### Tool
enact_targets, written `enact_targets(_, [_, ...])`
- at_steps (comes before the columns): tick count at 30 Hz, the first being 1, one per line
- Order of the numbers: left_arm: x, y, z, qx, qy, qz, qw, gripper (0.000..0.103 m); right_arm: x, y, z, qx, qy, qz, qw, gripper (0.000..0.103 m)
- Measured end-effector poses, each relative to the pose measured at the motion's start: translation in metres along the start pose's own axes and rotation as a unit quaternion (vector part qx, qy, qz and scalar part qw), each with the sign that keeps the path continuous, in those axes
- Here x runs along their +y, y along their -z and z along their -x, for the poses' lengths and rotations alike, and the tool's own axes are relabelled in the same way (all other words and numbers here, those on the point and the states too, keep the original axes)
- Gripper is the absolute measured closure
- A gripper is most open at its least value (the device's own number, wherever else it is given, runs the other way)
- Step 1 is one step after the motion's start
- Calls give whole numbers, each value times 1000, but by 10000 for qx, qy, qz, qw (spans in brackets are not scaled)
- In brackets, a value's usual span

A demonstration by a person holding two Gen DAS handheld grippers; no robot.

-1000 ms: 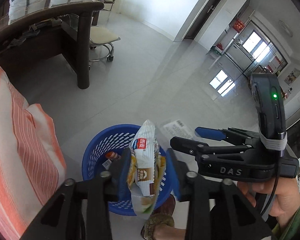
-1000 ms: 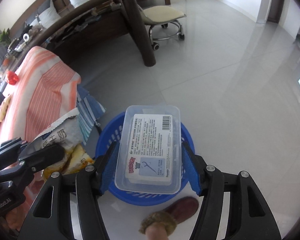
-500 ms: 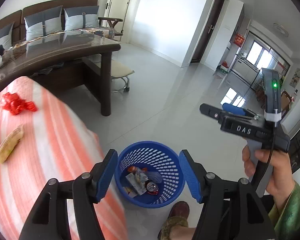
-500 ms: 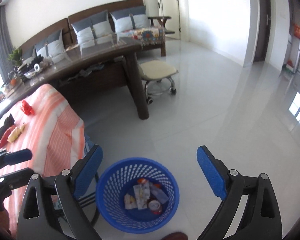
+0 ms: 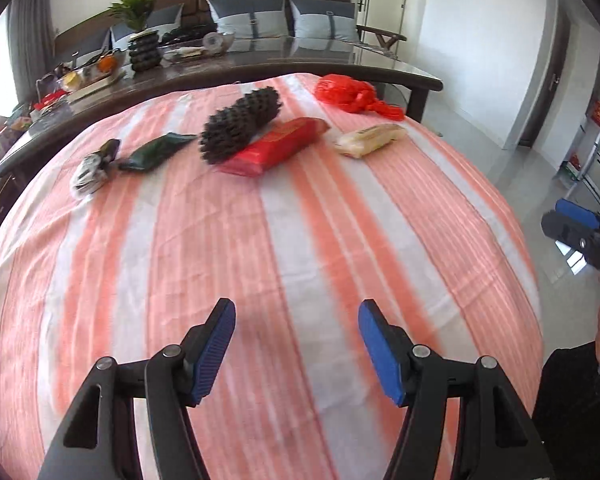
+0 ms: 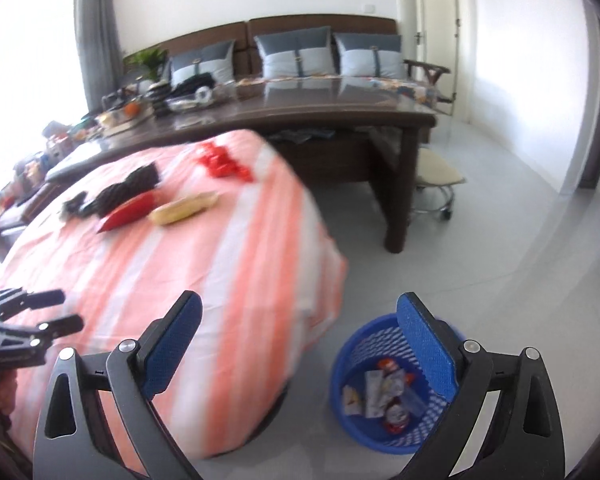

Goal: Collect trash
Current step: 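Bring both tools back over the table, then grasp the gold-and-white wrapped bag with the left gripper and lift it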

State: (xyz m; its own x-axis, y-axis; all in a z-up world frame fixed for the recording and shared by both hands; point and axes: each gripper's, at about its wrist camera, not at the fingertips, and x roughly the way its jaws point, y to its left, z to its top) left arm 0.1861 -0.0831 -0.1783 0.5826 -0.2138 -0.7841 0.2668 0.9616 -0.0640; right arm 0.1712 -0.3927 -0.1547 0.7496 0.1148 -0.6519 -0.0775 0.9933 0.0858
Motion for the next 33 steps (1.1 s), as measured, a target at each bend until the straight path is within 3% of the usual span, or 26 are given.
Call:
enact_targets(3, [40,-1,2,9,-284,199,9994,38,67,5,-21,410,-466,346,9975,5])
enact_targets(7, [76,-2,-5,54,-645,339,9973,37,133,8,-61,855,-658,774,9911,5])
enact_targets(10, [96,-3,-10,56,-595,554,9967,22,160,8,-91,1037,-503,983,9885,5])
enact_targets(24, [96,-7,-11,87,-521,502,9973,18,171,9,-98,1151,-363,995,9877,0])
enact_targets(30, [146,-63,-16,-198,-186,1012,9945,18,173,8,-100,1150,-366,979,9878,0])
enact_targets(33, [169,-97,-34,-124,-309,1071,9937,18,173,8,-99,1150,-367,979,9879,0])
